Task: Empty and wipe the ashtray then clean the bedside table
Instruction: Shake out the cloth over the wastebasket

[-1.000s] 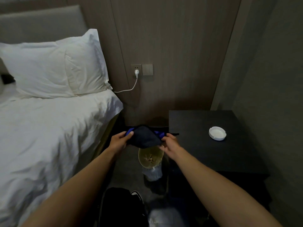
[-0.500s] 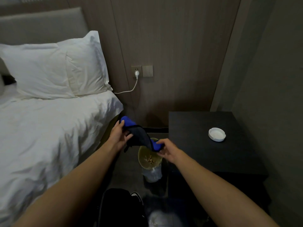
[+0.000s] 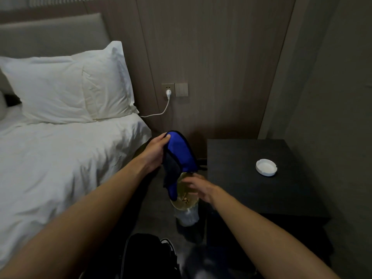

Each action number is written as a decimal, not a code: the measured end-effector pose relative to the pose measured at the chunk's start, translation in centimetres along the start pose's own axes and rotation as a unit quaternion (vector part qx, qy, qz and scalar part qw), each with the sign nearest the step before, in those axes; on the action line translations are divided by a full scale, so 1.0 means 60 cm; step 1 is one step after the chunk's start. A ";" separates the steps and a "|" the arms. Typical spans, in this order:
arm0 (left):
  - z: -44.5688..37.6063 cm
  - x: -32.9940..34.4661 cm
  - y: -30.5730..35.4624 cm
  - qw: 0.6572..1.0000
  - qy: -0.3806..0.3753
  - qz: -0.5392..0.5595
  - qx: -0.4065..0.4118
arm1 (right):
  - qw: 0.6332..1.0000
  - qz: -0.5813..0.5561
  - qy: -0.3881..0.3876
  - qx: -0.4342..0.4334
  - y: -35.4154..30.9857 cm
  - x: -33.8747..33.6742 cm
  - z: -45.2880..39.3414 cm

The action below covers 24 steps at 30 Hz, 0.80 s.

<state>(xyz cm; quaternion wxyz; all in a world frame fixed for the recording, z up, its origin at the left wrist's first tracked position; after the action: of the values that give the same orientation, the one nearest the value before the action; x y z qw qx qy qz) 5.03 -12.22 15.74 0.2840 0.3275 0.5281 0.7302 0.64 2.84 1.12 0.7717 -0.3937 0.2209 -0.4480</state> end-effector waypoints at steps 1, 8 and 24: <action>0.003 0.003 -0.001 1.000 -0.011 -0.001 -0.005 | 1.000 0.003 0.002 -0.004 -0.001 0.001 0.002; 0.008 0.008 0.000 0.998 -0.047 -0.027 -0.012 | 0.995 -0.098 -0.016 0.003 0.009 0.009 -0.006; -0.012 -0.032 -0.028 0.998 0.002 -0.059 -0.028 | 0.990 -0.129 -0.024 -0.044 -0.014 -0.010 -0.005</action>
<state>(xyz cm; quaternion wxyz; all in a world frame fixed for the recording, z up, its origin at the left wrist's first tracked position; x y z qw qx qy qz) 5.76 -13.62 13.66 0.3350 0.2865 0.5267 0.7269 -0.31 2.99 1.64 0.6943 -0.4630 0.1688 -0.5245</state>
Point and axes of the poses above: each hand's wrist, its own z-axis away from the middle knuckle, its own x-axis out of the palm, y = z × x, the point moved 5 cm from there along -z, towards the middle knuckle, and after that the axes turned 14 degrees about y, right-handed, at the moved point
